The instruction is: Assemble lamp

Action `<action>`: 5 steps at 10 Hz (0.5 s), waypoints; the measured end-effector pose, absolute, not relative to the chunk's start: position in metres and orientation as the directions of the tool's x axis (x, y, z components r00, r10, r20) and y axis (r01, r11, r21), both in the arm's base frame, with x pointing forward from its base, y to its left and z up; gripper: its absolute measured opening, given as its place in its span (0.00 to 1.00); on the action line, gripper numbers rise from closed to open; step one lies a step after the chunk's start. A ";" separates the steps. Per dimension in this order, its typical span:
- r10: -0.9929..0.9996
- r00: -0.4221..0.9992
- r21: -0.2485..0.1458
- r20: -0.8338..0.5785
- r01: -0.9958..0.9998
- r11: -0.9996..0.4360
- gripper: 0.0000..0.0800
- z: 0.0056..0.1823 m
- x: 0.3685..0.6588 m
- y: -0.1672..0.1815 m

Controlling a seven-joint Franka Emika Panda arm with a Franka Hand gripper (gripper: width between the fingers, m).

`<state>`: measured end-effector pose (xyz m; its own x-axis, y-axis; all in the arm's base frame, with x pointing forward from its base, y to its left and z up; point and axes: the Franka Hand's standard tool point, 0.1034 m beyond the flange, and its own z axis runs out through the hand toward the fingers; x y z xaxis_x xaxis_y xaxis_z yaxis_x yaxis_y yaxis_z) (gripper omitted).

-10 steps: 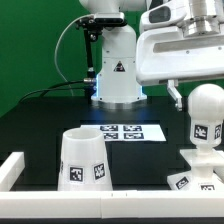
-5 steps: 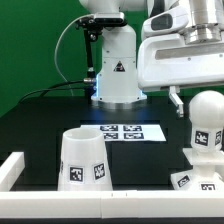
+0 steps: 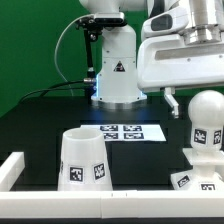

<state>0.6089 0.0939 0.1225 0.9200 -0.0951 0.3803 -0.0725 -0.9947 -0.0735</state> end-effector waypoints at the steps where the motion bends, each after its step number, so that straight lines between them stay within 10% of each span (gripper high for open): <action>1: -0.099 0.921 -0.072 0.377 -0.077 -0.994 0.87 0.128 0.615 0.090; 5: -0.105 0.984 -0.047 0.144 -0.099 -0.994 0.87 0.124 0.612 0.087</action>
Offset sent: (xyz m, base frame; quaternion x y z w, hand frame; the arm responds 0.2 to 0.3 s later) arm 0.0042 0.0021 -0.0004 -0.0214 -0.2007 0.0310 0.9789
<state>0.6120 0.0870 0.1236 0.9840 -0.1045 0.1444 -0.0987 -0.9940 -0.0466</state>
